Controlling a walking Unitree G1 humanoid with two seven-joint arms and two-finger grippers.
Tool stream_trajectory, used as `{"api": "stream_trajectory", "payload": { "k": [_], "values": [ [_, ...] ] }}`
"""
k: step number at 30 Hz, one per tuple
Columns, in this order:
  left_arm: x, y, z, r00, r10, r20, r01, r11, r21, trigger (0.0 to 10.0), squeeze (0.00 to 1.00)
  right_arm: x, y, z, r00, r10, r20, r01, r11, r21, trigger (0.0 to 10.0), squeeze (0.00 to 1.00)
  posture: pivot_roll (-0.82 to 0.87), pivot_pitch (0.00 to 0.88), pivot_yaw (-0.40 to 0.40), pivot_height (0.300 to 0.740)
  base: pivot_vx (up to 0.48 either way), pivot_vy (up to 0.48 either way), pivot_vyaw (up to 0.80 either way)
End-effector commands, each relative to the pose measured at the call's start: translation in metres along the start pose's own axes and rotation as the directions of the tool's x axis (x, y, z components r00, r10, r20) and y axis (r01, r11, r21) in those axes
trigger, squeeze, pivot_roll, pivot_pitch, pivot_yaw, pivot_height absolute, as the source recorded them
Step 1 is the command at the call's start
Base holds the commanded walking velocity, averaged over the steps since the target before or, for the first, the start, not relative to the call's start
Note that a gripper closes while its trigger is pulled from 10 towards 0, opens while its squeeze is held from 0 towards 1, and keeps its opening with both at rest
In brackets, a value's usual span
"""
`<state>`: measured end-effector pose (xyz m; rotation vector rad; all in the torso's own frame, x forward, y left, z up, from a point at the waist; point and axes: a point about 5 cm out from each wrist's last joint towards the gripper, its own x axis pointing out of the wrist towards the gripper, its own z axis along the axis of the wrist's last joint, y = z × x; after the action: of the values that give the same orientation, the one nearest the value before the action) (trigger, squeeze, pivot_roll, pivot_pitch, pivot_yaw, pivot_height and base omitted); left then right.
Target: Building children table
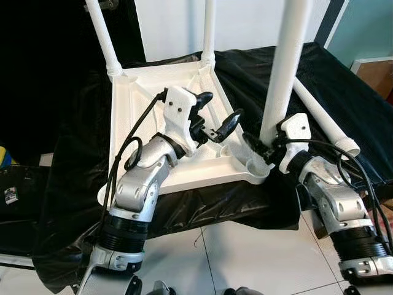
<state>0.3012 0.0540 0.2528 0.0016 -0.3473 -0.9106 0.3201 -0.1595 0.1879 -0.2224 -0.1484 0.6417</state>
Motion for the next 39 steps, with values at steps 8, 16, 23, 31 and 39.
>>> {"api": "stream_trajectory", "payload": {
  "k": [8,16,23,31,39],
  "values": [
    [0.006,-0.044,0.011,0.866,-0.500,-0.012,0.500,0.866,0.031,10.0,0.00,0.007,0.001,0.002,0.990,0.137,-0.024,-0.137,0.991,-0.001,10.0,0.00,-0.03,0.057,-0.017,0.740,0.000,0.000,0.00],
    [0.016,-0.046,0.015,0.838,-0.546,-0.006,0.546,0.837,-0.026,10.0,0.00,0.013,0.007,0.007,0.970,0.241,-0.030,-0.242,0.970,-0.022,10.0,0.00,-0.02,0.053,-0.006,0.740,0.000,0.000,0.00],
    [0.027,-0.036,0.020,0.855,-0.519,-0.001,0.518,0.854,-0.051,10.0,0.00,0.016,0.017,0.009,0.942,0.333,-0.036,-0.334,0.942,-0.026,10.0,0.00,-0.02,0.055,0.004,0.740,0.000,0.000,0.00],
    [0.022,-0.036,0.037,0.820,-0.562,0.106,0.572,0.811,-0.124,6.3,0.00,0.012,0.024,0.003,0.919,0.390,-0.059,-0.391,0.921,0.000,10.0,0.00,-0.02,0.070,0.011,0.740,0.000,0.000,0.00],
    [0.021,-0.032,0.040,0.816,-0.569,0.102,0.578,0.804,-0.141,0.0,0.00,0.012,0.026,0.003,0.912,0.405,-0.060,-0.406,0.914,-0.001,10.0,0.00,-0.02,0.075,0.014,0.740,0.000,0.000,0.00]
  ]
}}
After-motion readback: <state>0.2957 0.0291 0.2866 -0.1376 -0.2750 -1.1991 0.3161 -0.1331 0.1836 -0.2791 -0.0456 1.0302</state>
